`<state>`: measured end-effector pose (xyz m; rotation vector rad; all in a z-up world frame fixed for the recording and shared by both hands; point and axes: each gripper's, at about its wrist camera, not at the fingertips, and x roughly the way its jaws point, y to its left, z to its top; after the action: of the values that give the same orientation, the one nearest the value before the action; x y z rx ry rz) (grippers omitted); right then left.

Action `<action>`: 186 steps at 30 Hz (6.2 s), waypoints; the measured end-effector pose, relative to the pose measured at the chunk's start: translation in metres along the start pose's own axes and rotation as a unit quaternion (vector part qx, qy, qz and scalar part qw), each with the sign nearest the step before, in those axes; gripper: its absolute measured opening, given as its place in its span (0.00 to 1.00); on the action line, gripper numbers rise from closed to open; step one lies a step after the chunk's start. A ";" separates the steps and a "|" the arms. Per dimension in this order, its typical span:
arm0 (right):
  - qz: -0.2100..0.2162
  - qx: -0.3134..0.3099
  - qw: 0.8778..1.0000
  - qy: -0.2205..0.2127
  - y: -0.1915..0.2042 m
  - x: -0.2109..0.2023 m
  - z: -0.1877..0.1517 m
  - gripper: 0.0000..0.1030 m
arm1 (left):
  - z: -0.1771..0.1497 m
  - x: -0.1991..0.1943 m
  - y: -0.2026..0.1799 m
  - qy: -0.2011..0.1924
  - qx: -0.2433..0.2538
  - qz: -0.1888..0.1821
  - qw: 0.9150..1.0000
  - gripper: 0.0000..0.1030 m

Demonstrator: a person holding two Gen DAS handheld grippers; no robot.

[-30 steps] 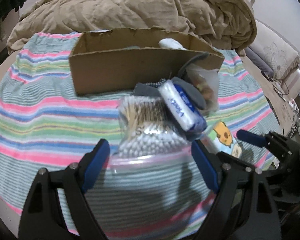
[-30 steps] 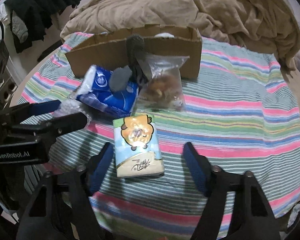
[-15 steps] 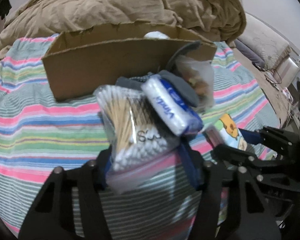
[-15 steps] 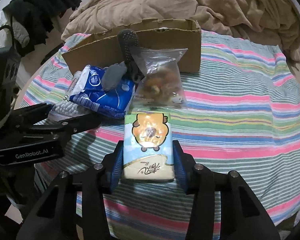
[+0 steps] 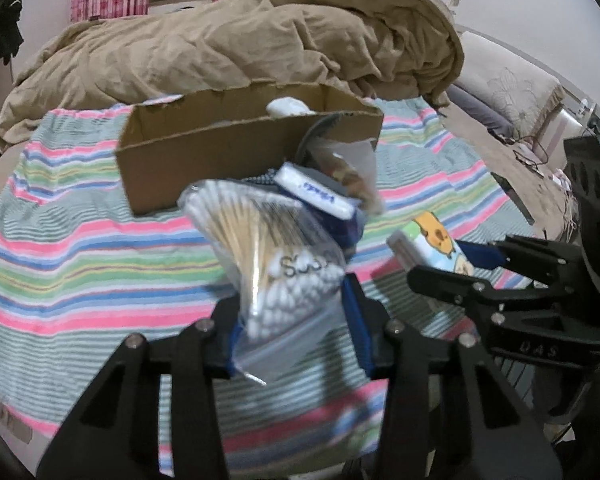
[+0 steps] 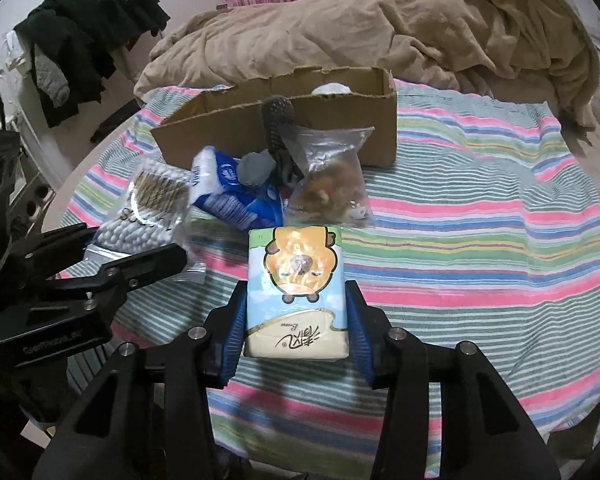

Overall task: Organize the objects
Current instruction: 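Grasp the cotton swab bag with the left gripper while the right grasps the tissue pack, place both in box, then grasp the blue wipe pack with the left gripper while the right grasps the snack bag, place both in box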

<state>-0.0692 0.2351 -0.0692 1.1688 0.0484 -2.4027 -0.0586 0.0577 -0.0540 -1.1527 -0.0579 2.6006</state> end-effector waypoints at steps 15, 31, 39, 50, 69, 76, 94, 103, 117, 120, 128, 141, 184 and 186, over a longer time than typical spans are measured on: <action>0.016 -0.006 0.999 -0.049 0.011 -0.044 0.039 0.47 | 0.034 -0.060 0.023 -0.047 -0.030 0.004 0.998 0.43; -0.002 -0.018 0.995 -0.098 -0.013 -0.031 0.119 0.47 | 0.099 -0.039 0.063 -0.067 -0.054 0.024 0.996 0.43; -0.004 -0.012 0.996 -0.093 -0.031 0.007 0.149 0.47 | 0.126 0.000 0.080 -0.059 -0.056 0.026 0.996 0.43; -0.009 0.002 0.998 -0.068 -0.048 0.059 0.171 0.47 | 0.134 0.054 0.098 -0.018 -0.062 0.030 0.997 0.44; -0.027 0.017 0.995 -0.095 -0.046 0.032 0.167 0.66 | 0.135 0.018 0.091 -0.027 -0.076 0.036 0.996 0.59; -0.026 0.019 0.993 -0.110 -0.033 -0.006 0.151 0.66 | 0.119 -0.026 0.075 -0.049 -0.078 0.029 0.995 0.68; -0.025 0.015 0.992 -0.121 -0.025 -0.059 0.101 0.75 | 0.060 -0.061 0.044 -0.039 -0.112 0.026 0.993 0.80; -0.005 0.005 0.995 -0.102 -0.027 -0.050 0.078 0.76 | 0.041 -0.039 0.032 -0.014 -0.101 0.031 0.994 0.80; 0.006 0.013 0.998 -0.054 -0.040 0.000 0.064 0.75 | 0.029 0.022 0.023 0.035 -0.109 0.028 0.993 0.82; 0.008 0.013 0.999 -0.042 -0.041 0.014 0.062 0.75 | 0.027 0.036 0.021 0.045 -0.108 0.024 0.993 0.82; 0.020 0.007 1.000 -0.011 -0.045 0.050 0.063 0.75 | 0.025 0.063 0.025 0.052 -0.132 0.001 0.990 0.89; 0.064 -0.001 0.998 0.013 -0.053 0.076 0.070 0.54 | 0.037 0.090 0.014 0.060 -0.095 0.015 0.994 0.91; 0.040 -0.025 0.998 -0.029 -0.014 -0.011 0.054 0.42 | 0.021 -0.018 0.010 0.008 -0.076 0.052 0.996 0.63; 0.042 -0.030 0.998 -0.033 -0.010 -0.016 0.057 0.42 | 0.027 -0.028 0.009 -0.002 -0.076 0.055 0.996 0.63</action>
<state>-0.1073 0.2374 -0.0227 1.0427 0.0496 -2.3479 -0.0629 0.0430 -0.0167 -1.2334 -0.2009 2.7366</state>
